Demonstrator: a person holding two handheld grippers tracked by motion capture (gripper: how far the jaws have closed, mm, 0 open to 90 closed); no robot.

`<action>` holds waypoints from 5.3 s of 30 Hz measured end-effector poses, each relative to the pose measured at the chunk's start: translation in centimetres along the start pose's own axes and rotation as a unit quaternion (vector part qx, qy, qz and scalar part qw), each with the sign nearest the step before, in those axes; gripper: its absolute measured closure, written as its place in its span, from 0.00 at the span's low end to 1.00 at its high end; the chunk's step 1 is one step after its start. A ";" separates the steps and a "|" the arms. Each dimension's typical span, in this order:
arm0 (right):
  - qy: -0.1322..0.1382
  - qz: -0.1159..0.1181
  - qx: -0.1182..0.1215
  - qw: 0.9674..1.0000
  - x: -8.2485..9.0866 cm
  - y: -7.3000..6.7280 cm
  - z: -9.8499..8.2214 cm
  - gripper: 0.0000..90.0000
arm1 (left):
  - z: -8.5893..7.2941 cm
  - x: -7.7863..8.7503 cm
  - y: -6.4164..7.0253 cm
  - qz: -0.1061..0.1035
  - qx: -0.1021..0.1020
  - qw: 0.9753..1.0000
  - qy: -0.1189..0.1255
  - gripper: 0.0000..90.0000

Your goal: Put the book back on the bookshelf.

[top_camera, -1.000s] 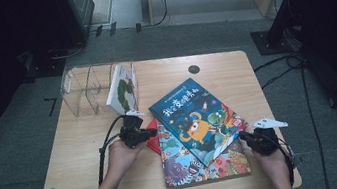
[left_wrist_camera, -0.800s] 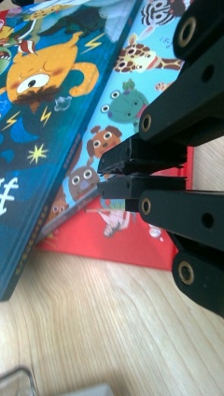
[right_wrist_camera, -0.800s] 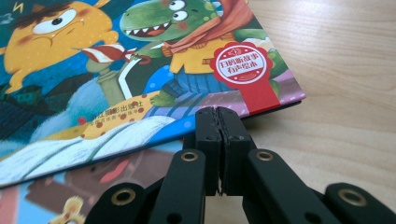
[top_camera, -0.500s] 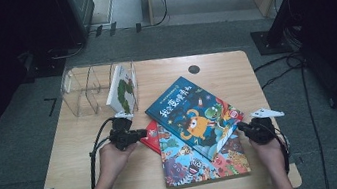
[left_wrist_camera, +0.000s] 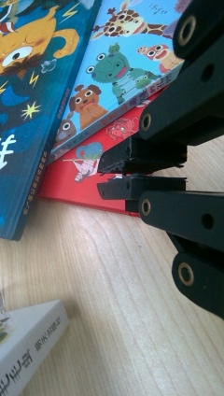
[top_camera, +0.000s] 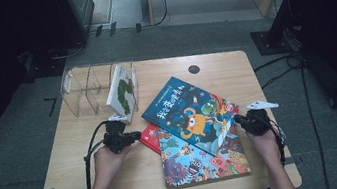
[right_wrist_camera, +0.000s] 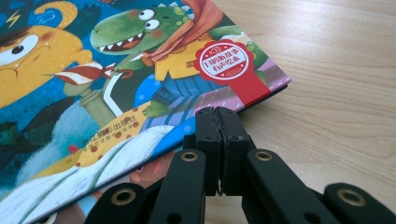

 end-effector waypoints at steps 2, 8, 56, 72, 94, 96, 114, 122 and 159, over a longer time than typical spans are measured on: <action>-0.003 -0.002 0.002 1.000 -0.2 0.0 0.2 0.99 | -0.1 0.0 -0.1 0.002 0.002 1.000 0.000 0.96; -0.001 -0.004 0.003 1.000 -0.9 0.3 0.9 0.99 | -0.4 0.3 -0.4 0.005 0.006 1.000 0.001 0.96; 0.003 0.023 -0.004 1.000 -1.4 -1.8 1.4 1.00 | 1.9 -1.9 -3.1 0.041 -0.002 0.999 0.025 0.94; 0.000 0.026 -0.008 1.000 -0.8 -2.2 0.6 1.00 | 2.4 -3.3 -3.3 0.055 -0.009 0.998 0.013 0.96; 0.006 0.036 -0.019 0.999 -0.9 -1.3 0.7 1.00 | 1.6 -3.3 -0.7 0.008 -0.015 1.000 -0.006 0.99; 0.005 0.035 -0.020 0.999 -1.0 -1.1 0.8 1.00 | 1.4 -3.2 -0.5 0.006 -0.016 1.000 -0.007 1.00; -0.007 0.027 -0.023 0.999 -1.3 0.0 1.1 1.00 | 0.1 -2.6 1.6 -0.007 -0.022 1.000 -0.019 0.99; -0.020 0.015 -0.025 0.999 -1.8 0.5 1.1 1.00 | -0.3 -2.3 2.7 -0.012 -0.029 0.999 -0.020 0.99; -0.003 -0.002 -0.041 0.999 -3.6 1.8 4.3 1.00 | 3.0 -3.1 1.0 -0.030 0.005 0.999 -0.019 0.45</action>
Point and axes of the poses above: each handheld gripper's, and its own axes: x roughly backward along the jaws, z roughly out of its top, y roughly to its right, the point moved 8 cm from there along -x, roughly forward along the jaws, and after that the axes turned 3 degrees about z, right-handed, at the moved point
